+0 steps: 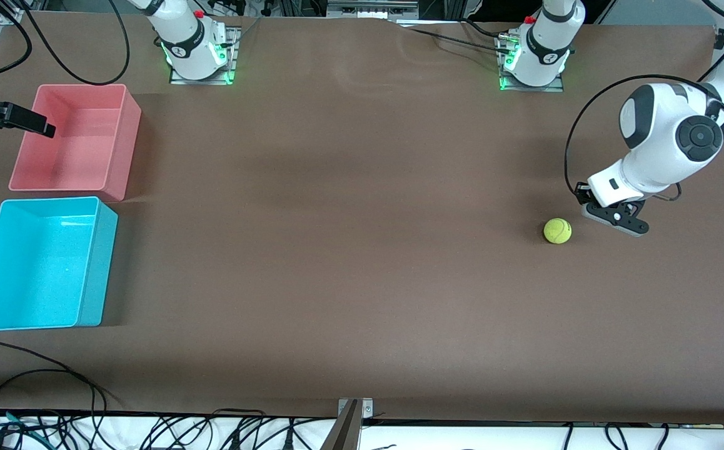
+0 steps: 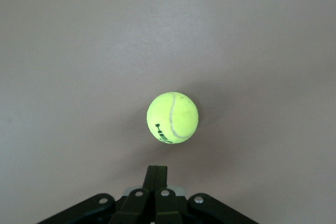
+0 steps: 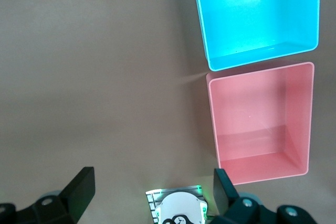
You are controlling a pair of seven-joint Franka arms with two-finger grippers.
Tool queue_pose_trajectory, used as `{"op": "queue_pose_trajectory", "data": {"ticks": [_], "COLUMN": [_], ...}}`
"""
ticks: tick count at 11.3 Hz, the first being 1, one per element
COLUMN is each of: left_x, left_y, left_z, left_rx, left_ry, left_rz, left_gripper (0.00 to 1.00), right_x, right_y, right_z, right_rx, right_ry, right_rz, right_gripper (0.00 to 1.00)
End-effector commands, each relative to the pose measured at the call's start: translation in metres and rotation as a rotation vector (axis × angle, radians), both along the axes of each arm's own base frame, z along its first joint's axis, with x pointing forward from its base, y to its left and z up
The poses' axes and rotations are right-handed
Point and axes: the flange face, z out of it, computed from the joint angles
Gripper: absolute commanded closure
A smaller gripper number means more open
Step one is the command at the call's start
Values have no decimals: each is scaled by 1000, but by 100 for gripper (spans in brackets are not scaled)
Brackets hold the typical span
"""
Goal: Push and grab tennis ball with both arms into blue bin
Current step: 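Lower the left gripper to the table beside the tennis ball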
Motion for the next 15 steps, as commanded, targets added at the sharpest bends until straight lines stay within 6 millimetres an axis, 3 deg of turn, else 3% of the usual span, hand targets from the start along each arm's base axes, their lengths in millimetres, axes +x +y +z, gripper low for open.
{"op": "queue_pose_trajectory", "data": {"ticks": [1,6,10,15], "left_x": [6,6,9,15], "left_y": [15,34,53,56], "left_z": [-24,-70,-91,-114], "left_rx": [-31,-65,-76,-76], "left_ry": [-9,31,22,0], "left_rz": [-326,-618,-752,-960], "left_gripper": [100,100,100,100], "right_x": [1,4,5,5], "right_y": [-3,-5,-10,-8], "right_z": [5,3,3,3], "right_rx": [2,-1,-1,0], "right_ry": [-10,-14,-25,-25], "right_rz": [-10,-14,-22,-19], "right_gripper": [0,0,0,0]}}
